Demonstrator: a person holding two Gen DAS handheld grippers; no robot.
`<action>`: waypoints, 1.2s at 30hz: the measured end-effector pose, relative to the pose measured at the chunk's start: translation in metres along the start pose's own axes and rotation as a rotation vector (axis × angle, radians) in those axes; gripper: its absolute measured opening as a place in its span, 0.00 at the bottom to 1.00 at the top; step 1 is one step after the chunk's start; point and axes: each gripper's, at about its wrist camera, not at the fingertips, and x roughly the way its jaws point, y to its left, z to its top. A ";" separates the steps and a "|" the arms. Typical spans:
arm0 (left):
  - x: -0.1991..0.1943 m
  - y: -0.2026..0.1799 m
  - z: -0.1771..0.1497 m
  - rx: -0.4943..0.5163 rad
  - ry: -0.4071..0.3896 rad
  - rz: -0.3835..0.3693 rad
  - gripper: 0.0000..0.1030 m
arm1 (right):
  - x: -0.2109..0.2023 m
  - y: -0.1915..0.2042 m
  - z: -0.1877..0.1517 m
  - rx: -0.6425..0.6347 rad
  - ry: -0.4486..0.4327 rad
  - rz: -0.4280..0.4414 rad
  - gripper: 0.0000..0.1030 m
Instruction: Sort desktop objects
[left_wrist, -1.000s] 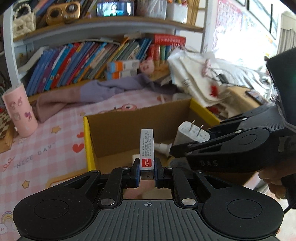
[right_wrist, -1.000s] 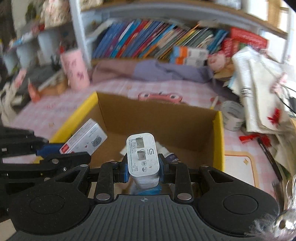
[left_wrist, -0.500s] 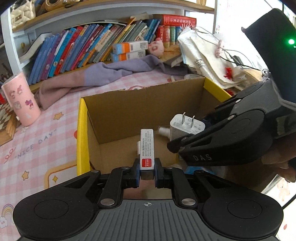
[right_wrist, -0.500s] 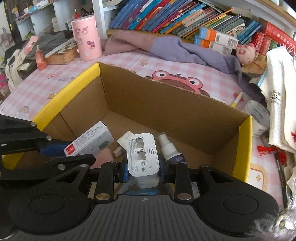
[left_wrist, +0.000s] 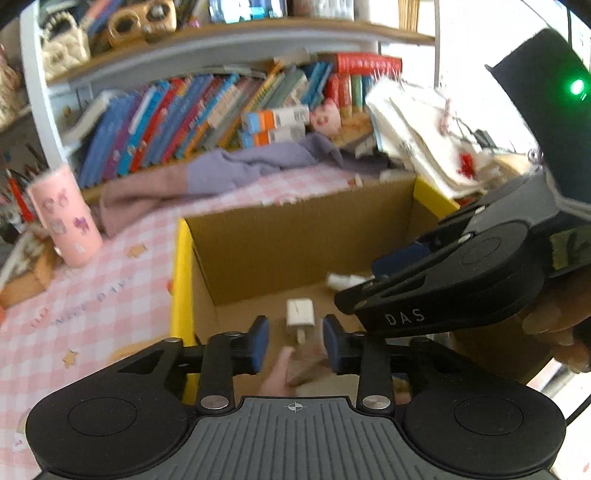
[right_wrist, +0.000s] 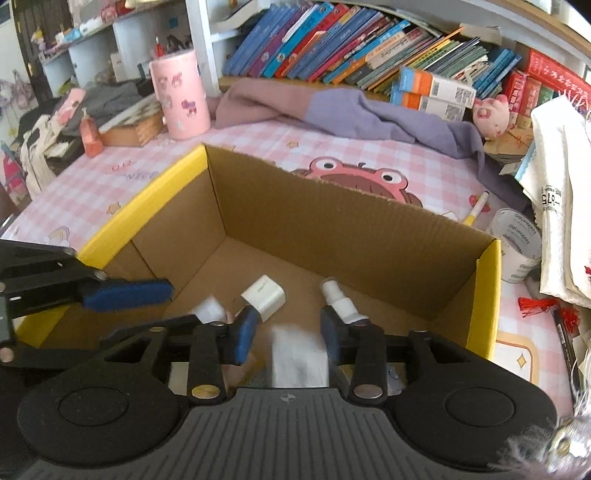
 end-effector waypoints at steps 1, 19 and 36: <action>-0.005 0.000 0.000 -0.003 -0.015 0.011 0.40 | -0.002 0.000 0.000 0.003 -0.014 -0.002 0.37; -0.107 0.042 -0.022 -0.176 -0.245 0.151 0.75 | -0.081 0.027 -0.015 0.123 -0.320 -0.095 0.43; -0.168 0.070 -0.098 -0.249 -0.199 0.251 0.96 | -0.126 0.128 -0.085 0.176 -0.366 -0.175 0.49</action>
